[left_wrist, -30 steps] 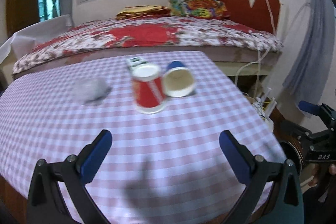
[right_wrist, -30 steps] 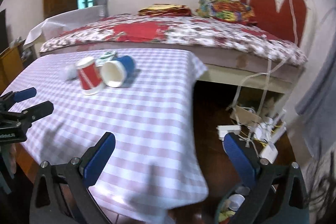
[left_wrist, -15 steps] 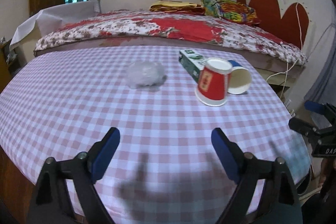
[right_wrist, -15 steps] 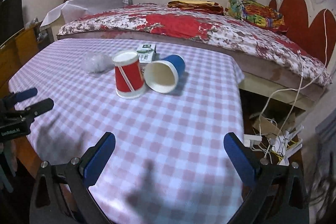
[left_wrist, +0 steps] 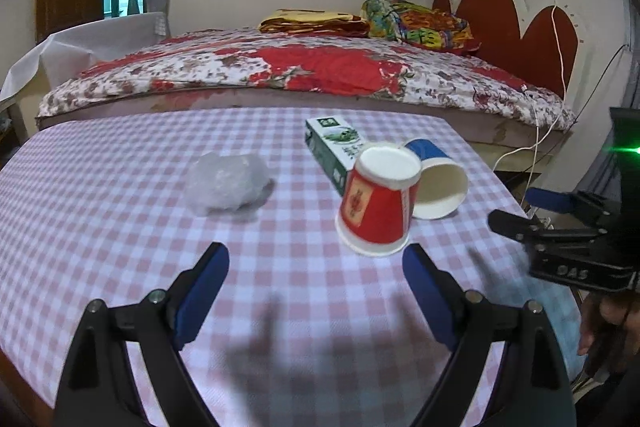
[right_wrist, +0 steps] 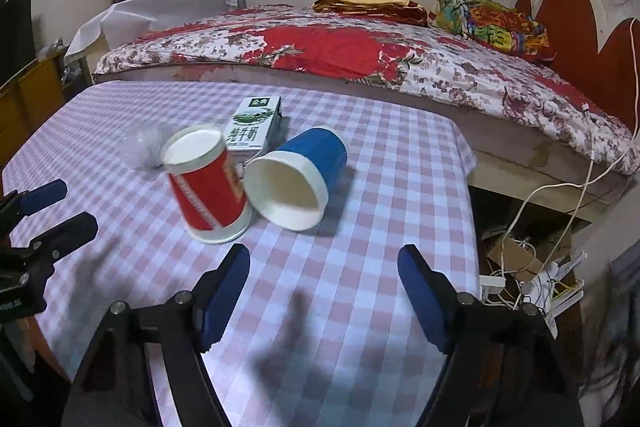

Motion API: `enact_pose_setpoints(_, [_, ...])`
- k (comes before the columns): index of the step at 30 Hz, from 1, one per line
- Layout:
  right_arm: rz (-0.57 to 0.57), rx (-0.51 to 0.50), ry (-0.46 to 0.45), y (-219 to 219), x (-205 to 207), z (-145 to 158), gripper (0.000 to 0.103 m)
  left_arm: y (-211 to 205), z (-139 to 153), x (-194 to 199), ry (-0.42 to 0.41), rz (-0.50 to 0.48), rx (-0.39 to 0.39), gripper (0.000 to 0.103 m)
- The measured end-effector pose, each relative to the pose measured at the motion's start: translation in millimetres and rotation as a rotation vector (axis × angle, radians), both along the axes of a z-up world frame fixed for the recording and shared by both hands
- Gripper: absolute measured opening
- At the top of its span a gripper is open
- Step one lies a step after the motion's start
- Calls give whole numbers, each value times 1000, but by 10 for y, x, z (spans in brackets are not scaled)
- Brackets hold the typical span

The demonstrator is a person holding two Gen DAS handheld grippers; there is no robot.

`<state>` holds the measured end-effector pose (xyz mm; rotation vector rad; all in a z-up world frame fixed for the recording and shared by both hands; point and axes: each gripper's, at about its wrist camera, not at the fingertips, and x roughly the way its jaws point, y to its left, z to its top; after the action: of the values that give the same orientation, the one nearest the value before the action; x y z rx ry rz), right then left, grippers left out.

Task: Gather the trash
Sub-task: 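Move both open tools back over the table toward the paper cups, then grasp the red paper cup with the left tool while the right tool grasps the white-blue paper cup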

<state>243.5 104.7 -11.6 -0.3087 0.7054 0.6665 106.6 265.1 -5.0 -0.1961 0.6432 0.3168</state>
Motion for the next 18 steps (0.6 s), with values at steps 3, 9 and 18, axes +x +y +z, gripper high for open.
enact_pose_setpoints(3, [4,0,19,108,172,-100,65,12,-50,103,10,-3,-9,90])
enact_pose_setpoints(9, [29,19,63,317,466,-267,47,12,-130,287,32,-12,-17,90])
enact_pose_setpoints(18, [18,19,57,97,540,-268,4,-161,-142,580,13,-64,-32,90])
